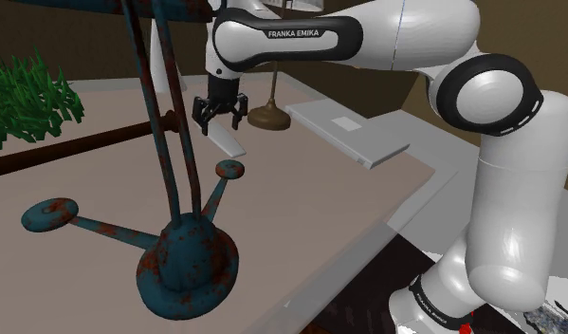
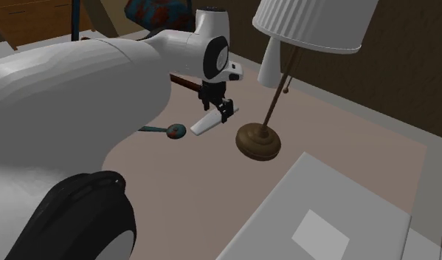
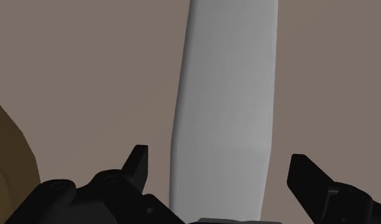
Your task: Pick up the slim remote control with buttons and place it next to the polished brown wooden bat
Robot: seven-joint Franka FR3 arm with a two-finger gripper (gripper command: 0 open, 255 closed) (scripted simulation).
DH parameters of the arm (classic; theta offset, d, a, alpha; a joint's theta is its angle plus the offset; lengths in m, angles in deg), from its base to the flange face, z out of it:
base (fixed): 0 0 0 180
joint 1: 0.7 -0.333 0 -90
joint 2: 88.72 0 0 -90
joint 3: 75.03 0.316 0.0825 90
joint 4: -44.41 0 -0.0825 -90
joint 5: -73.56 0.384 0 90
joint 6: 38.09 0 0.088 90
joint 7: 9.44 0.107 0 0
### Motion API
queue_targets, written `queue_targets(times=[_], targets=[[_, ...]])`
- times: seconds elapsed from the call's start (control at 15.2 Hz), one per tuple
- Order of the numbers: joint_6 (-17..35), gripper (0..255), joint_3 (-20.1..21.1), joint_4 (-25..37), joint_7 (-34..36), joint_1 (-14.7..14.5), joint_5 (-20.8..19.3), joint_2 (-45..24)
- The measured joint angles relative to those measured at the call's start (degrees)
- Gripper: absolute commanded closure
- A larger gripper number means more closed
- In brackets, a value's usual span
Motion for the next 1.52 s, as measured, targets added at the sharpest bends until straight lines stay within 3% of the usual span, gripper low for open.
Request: queue_targets(times=[0.4,0.46,1.12,1.52], targets=[[0.7,0,0.1,-1.3,-0.1,-0.3,-0.4,-0.3],[0.7,255,0.1,-1.3,-0.1,-0.3,-0.4,-0.4],[0.7,255,0.1,-1.3,-0.1,-0.3,-0.4,-0.3],[-2.6,255,0.1,1.8,-0.3,-0.5,-0.3,-0.4]])
